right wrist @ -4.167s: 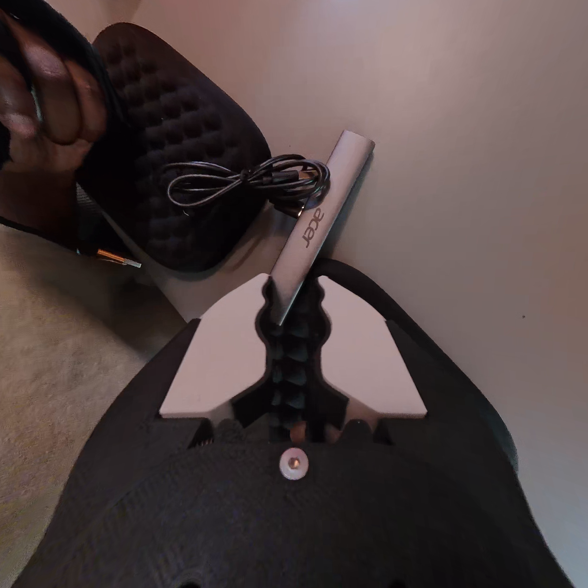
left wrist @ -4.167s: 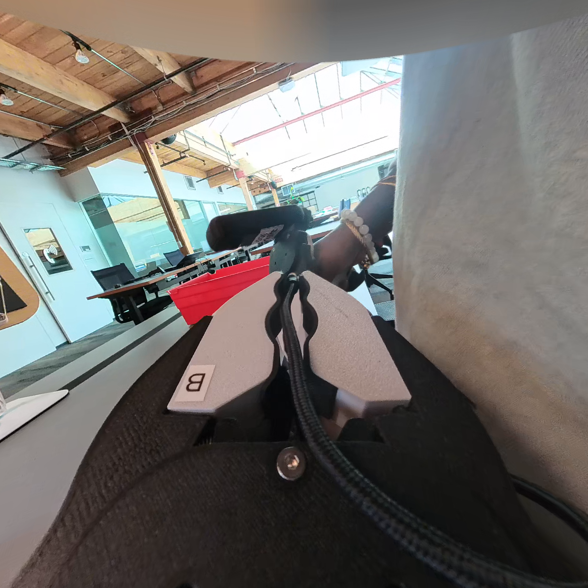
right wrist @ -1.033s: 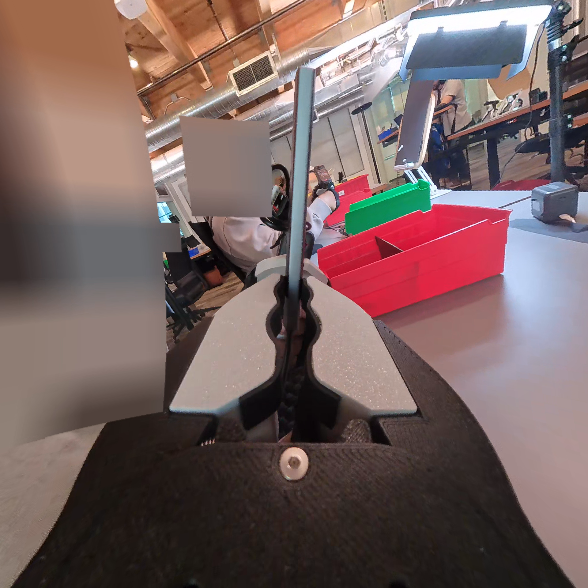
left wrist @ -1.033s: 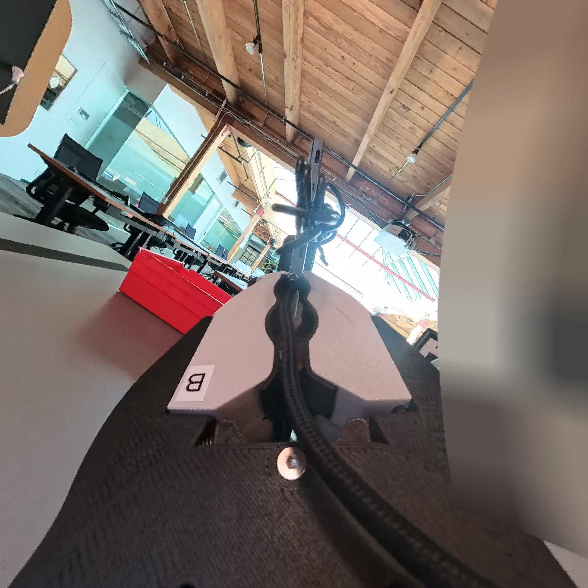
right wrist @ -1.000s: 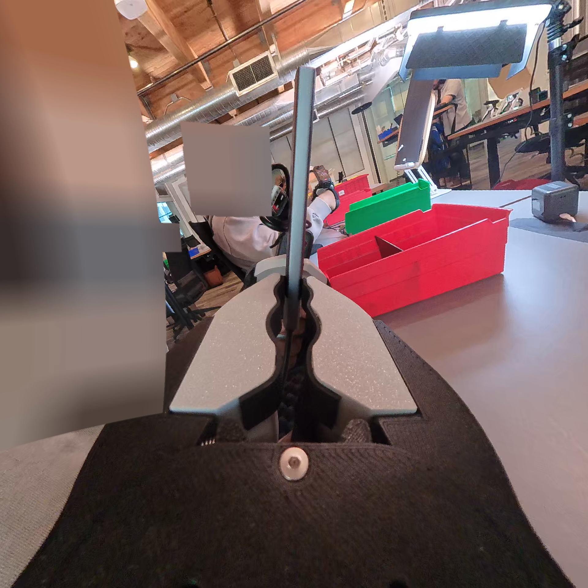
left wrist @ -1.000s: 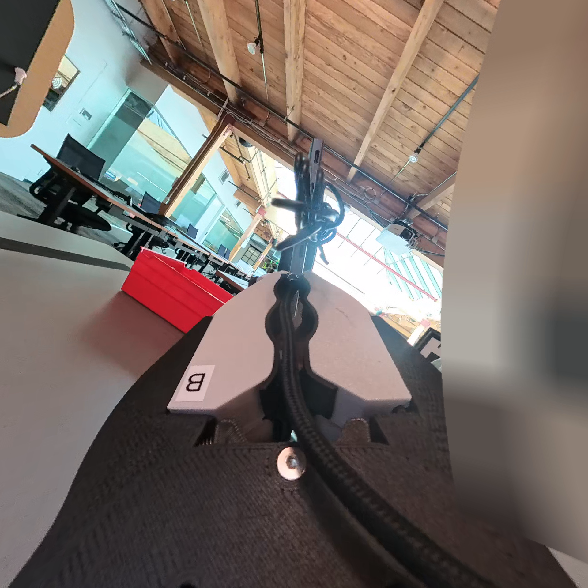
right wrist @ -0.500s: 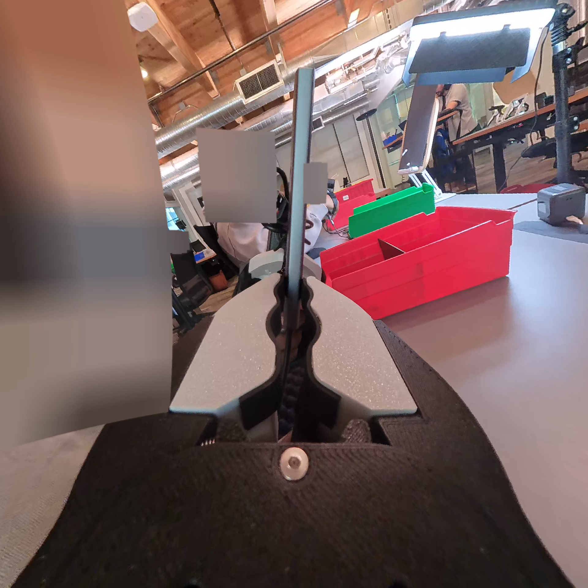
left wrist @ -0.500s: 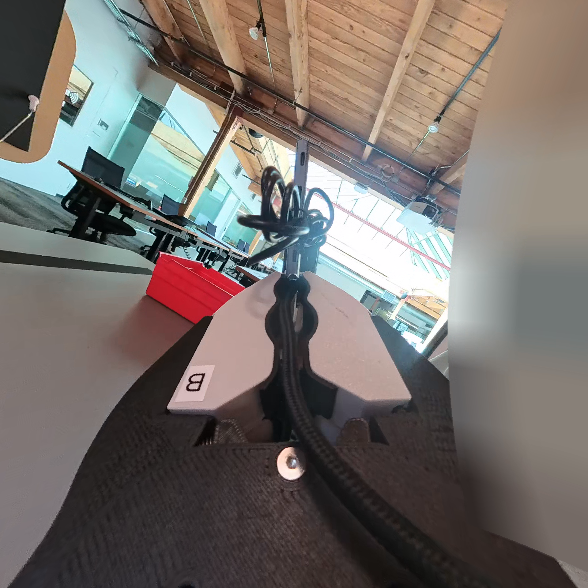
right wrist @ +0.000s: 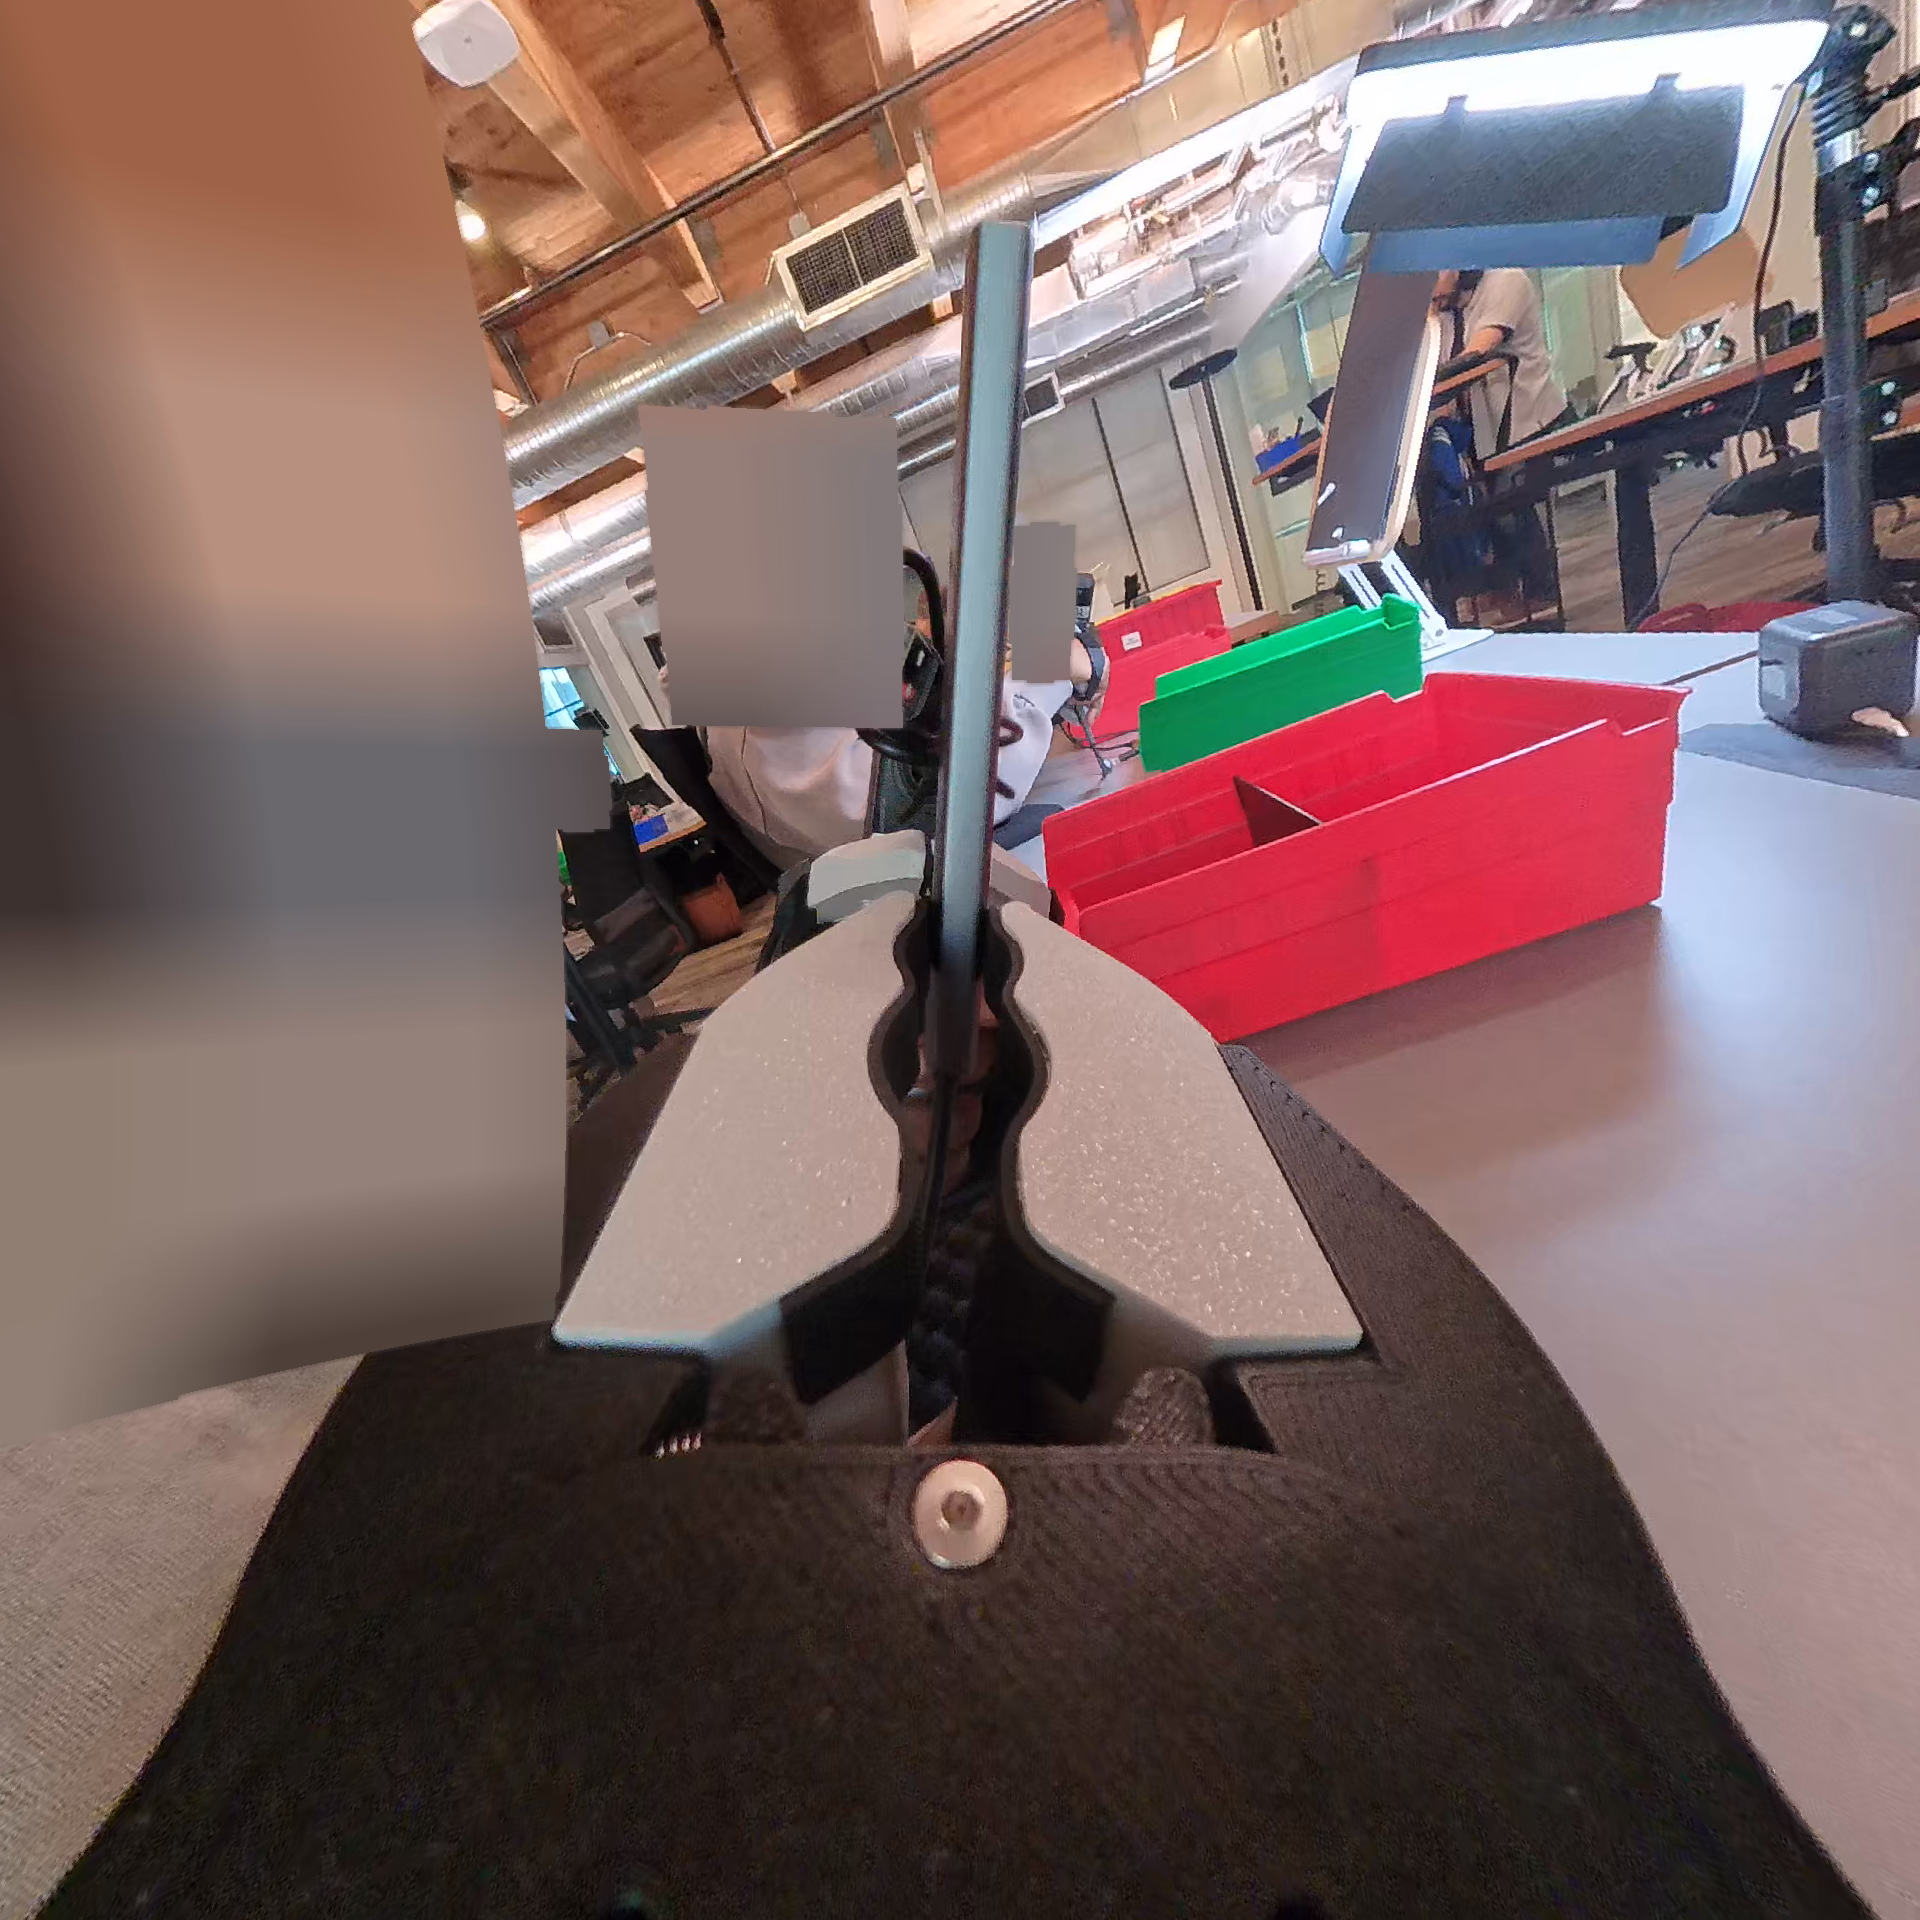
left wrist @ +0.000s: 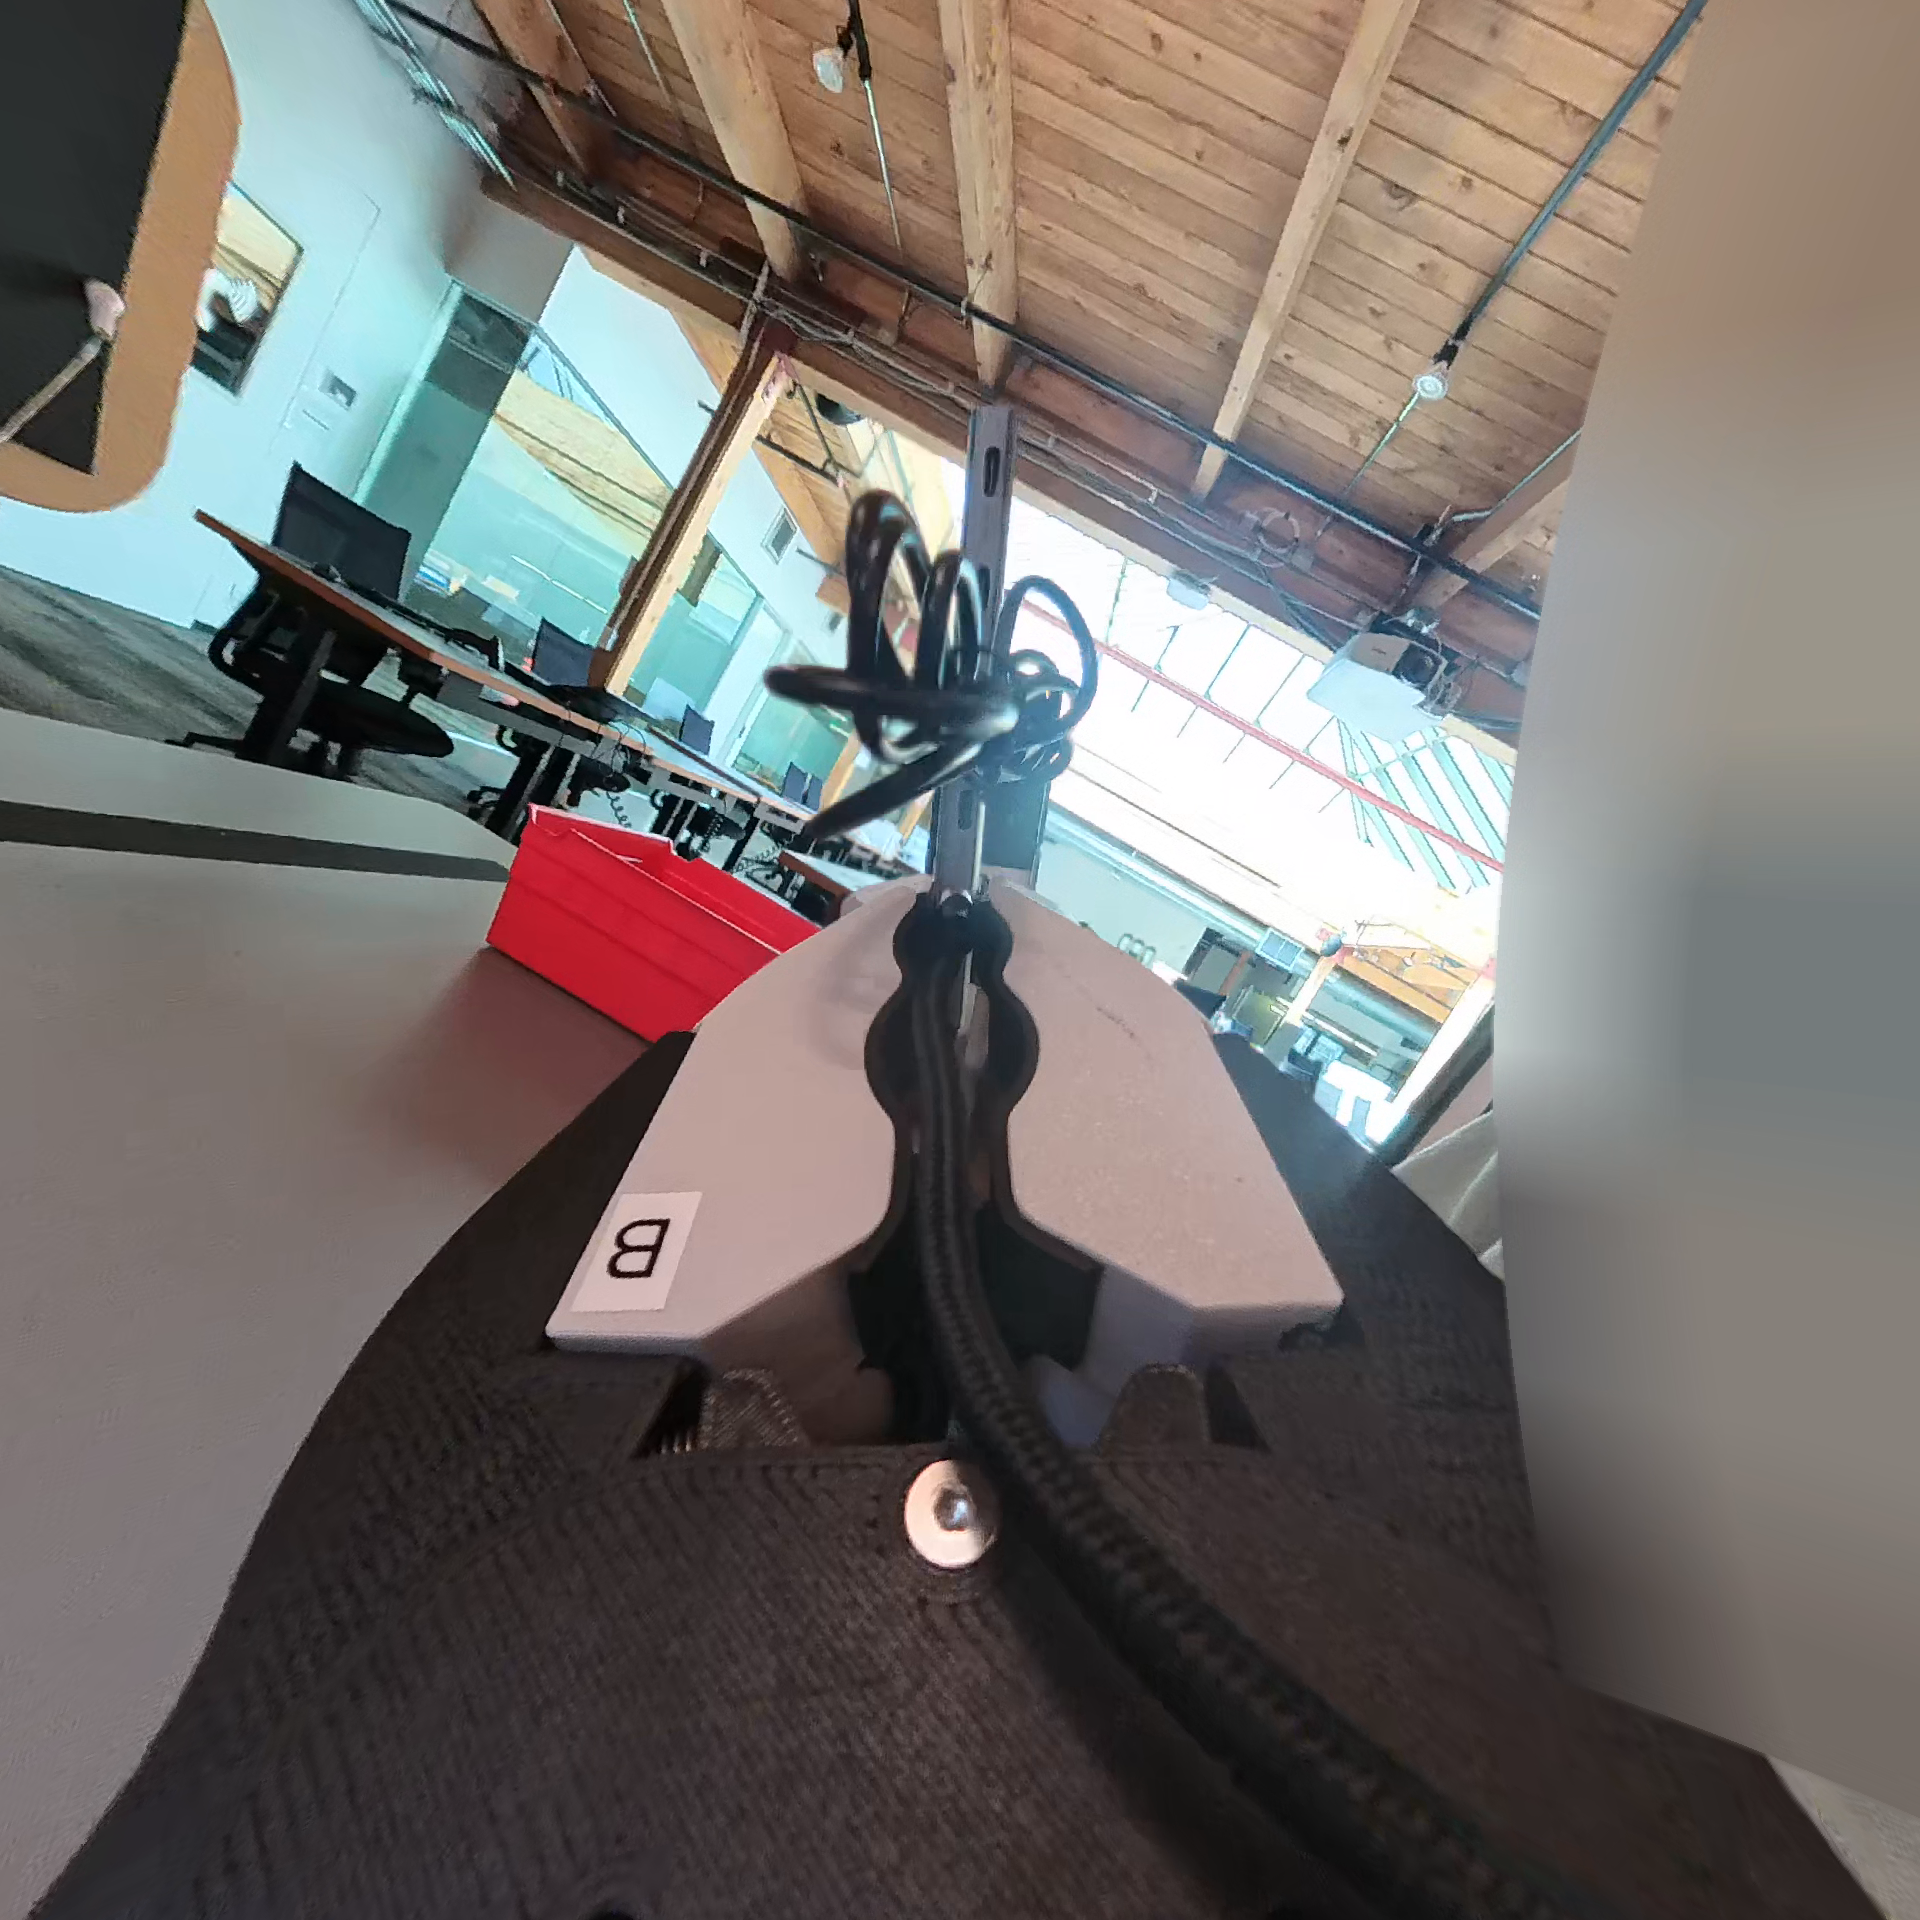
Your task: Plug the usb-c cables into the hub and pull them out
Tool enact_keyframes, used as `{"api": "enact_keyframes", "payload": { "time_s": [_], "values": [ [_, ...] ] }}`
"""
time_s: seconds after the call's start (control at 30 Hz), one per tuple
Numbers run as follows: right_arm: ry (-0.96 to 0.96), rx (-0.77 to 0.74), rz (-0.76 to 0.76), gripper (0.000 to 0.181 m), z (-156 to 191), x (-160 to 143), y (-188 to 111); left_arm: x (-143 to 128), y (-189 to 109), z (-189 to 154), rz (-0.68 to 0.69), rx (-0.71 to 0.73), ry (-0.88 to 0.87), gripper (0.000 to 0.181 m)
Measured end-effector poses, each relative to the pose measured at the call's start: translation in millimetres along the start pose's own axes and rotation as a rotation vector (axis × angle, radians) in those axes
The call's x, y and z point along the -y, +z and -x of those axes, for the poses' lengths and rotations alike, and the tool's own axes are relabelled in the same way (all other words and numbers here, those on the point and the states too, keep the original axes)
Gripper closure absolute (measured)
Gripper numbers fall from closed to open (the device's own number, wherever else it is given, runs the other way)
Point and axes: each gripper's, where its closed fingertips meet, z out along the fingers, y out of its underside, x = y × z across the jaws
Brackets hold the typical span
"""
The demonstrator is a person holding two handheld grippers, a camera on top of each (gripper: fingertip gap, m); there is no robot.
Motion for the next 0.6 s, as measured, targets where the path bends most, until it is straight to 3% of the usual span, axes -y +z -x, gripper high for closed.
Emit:
{"api": "enact_keyframes", "payload": {
  "time_s": [0.6],
  "values": [
    [-0.043, 0.011, 0.159, 0.172, 6, -16, 0, -10, -5, -3, 0.039, -0.050, 0.038, 0.175]
  ]
}}
